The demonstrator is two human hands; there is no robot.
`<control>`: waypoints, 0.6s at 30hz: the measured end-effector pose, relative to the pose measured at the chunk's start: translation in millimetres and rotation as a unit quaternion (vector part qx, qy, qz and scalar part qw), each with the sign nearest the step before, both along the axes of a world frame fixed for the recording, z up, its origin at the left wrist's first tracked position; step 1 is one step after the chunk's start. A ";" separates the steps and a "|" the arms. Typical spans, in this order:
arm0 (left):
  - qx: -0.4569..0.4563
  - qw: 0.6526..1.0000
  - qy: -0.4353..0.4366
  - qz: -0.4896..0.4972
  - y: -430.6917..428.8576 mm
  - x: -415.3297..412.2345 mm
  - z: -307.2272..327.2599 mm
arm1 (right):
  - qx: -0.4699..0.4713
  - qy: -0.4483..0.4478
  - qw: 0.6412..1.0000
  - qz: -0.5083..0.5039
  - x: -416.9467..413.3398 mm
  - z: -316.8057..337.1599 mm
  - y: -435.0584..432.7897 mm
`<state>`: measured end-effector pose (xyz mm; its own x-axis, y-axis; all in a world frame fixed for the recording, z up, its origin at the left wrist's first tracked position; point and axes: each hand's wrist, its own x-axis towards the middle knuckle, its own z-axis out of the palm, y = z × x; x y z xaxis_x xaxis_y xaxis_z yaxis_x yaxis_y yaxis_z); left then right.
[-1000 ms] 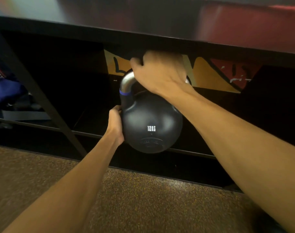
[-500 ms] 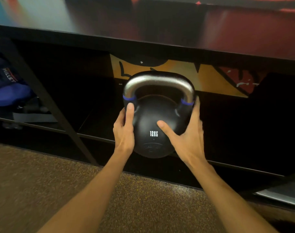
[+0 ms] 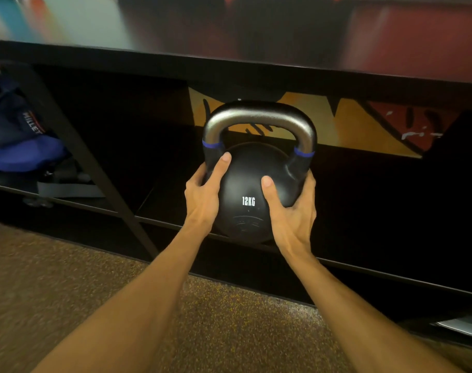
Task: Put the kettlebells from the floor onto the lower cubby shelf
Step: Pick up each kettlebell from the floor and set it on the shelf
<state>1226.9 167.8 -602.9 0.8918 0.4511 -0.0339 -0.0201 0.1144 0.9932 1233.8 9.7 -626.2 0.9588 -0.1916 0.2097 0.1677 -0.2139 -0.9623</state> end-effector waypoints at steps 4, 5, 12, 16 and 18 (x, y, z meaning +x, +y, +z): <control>0.021 1.000 0.016 0.004 28.8 29.5 -0.9 | -0.005 0.014 1.000 0.011 27.2 5.2 26.5; 0.032 0.999 0.023 0.006 34.0 35.5 -1.2 | -0.007 0.019 1.000 0.012 32.2 6.2 31.3; 0.074 0.994 0.081 0.009 80.9 82.4 3.5 | -0.021 0.053 0.998 0.017 74.4 13.0 79.7; 0.064 0.990 0.128 -0.002 106.9 108.3 12.8 | -0.005 0.059 0.997 0.046 93.9 12.9 101.6; 0.041 0.988 0.147 -0.015 117.4 120.6 17.4 | 0.001 0.060 0.997 0.056 103.2 12.6 111.7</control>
